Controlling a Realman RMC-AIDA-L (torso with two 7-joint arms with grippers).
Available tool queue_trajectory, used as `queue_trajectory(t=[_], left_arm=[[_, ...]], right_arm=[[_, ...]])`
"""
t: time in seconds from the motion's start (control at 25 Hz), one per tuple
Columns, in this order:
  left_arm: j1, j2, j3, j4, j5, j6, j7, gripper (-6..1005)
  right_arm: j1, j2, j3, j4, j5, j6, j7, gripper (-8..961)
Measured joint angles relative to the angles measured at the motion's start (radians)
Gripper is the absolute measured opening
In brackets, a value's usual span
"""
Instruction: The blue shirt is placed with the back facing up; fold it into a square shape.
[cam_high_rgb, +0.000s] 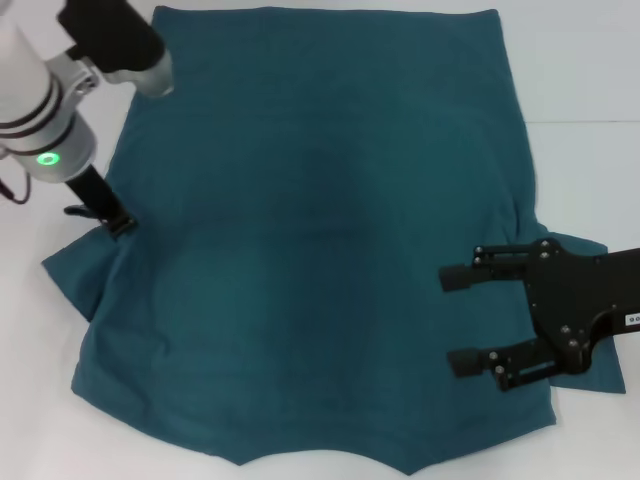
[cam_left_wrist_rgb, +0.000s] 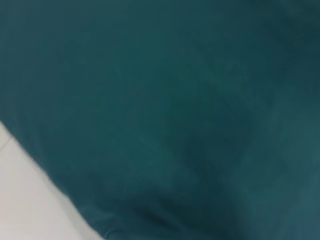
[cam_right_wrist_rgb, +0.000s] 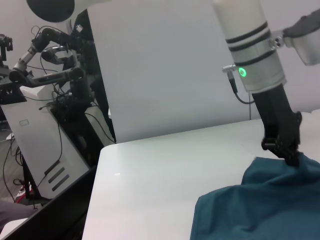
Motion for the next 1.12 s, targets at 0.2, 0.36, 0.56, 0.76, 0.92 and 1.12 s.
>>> queue_trajectory(t=[0.2,0.36,0.56,0.76,0.92,1.12], left_arm=[[-0.019,0.008,0.044,-0.008,0.0,-0.02,-0.036,8],[-0.028,0.042,0.029,0.002,0.001,-0.004,-0.048,17],[-0.045,0.068,0.011,0.003,0.002,0.013,-0.046,39],[-0.065,0.088,0.008,0.002,0.002,0.023,-0.042,61],[-0.076,0.099,0.008,0.001,0.003,0.025,-0.036,78],[-0.091,0.093,0.041,-0.012,0.003,0.038,-0.031,100]], right_arm=[[-0.01,0.0,0.002,0.0,0.0,0.0,-0.004,908],[-0.018,0.0,0.003,0.0,0.0,0.0,-0.005,908],[-0.029,0.002,0.003,0.0,0.0,-0.002,-0.006,908],[-0.036,0.002,0.003,0.0,0.0,-0.006,-0.008,908],[-0.043,0.003,0.004,0.001,0.001,-0.007,-0.015,908],[-0.048,0.005,0.003,0.002,0.011,-0.01,-0.019,907]])
